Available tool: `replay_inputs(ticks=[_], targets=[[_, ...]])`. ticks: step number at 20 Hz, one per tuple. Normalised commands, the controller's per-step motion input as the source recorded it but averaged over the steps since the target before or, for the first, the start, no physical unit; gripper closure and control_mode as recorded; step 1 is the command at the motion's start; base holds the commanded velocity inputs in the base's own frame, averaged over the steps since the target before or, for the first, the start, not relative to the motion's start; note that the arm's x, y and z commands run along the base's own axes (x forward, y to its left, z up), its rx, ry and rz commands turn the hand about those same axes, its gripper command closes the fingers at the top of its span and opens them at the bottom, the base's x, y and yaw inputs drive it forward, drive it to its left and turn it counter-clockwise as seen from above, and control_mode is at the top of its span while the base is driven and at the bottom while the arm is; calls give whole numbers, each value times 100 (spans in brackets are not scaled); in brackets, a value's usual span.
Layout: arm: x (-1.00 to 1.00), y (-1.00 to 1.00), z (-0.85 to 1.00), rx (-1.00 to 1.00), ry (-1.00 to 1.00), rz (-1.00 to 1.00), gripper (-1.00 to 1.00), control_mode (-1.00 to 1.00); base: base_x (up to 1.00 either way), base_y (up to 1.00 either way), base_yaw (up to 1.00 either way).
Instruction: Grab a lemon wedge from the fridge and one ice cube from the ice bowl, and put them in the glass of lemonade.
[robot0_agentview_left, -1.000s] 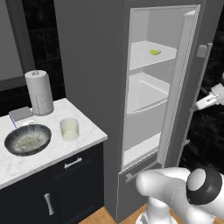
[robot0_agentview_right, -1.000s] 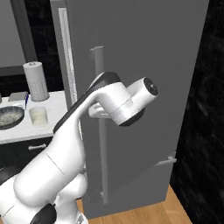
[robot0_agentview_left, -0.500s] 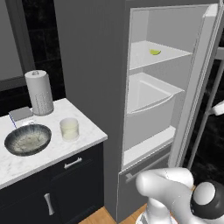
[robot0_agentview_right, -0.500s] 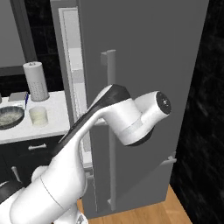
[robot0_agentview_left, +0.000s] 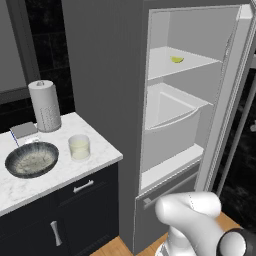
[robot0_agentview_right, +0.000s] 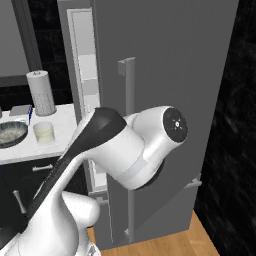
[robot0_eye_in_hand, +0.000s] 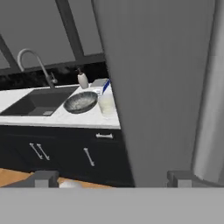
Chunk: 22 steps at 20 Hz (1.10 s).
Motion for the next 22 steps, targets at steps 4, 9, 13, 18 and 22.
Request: replay_inputs(ticks=[4,9,13,18,22], targets=[[-29,94,50,-16,-6,-5,-100,-100,0,0,0],[-6,100,34,-23,-2,-15,-100,-100,0,0,0],[6,100,12,-31,4,-24,-100,-100,0,0,0],[41,68,7,-35,24,-18,-100,-100,0,0,0],[65,23,0,-35,27,-18,-100,-100,0,0,0]])
